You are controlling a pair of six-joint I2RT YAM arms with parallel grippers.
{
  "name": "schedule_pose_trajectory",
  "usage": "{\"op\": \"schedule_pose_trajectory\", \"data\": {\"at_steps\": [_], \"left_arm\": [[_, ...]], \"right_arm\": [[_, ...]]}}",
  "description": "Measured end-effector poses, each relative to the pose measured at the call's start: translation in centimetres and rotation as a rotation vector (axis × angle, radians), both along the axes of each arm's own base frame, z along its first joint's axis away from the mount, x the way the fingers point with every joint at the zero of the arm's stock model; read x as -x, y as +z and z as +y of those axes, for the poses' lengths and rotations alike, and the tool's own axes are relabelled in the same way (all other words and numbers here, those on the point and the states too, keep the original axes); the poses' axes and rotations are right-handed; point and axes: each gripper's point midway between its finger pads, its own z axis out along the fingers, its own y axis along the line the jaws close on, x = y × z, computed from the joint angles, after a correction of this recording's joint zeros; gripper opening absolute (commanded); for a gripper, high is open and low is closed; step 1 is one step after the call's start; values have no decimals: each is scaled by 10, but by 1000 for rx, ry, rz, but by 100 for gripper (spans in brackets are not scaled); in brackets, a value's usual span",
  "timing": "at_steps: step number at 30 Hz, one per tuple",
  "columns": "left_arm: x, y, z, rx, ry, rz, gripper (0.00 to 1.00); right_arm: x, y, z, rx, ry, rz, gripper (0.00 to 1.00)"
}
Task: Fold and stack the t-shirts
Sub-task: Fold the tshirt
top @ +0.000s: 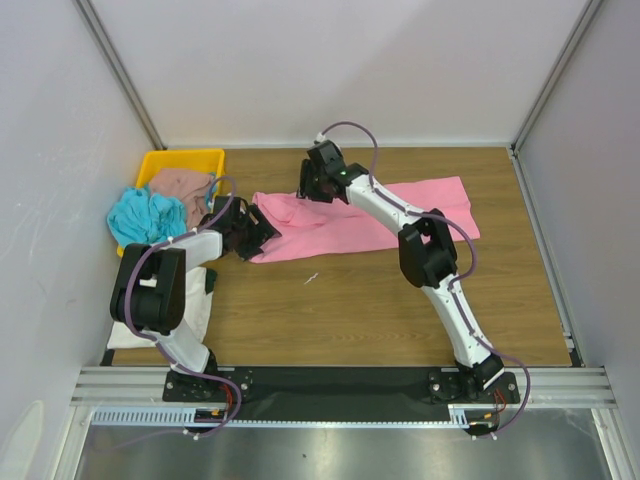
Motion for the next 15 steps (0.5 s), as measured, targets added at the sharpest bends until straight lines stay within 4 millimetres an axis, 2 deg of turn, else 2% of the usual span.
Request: {"op": "schedule_pose_trajectory", "data": {"at_steps": [3, 12, 15], "left_arm": [[0, 0, 0, 0, 0, 0, 79], [0, 0, 0, 0, 0, 0, 79], [0, 0, 0, 0, 0, -1, 79]], "right_arm": [[3, -6, 8, 18, 37, -12, 55], [16, -49, 17, 95, 101, 16, 56], [14, -51, 16, 108, 101, 7, 56]]}}
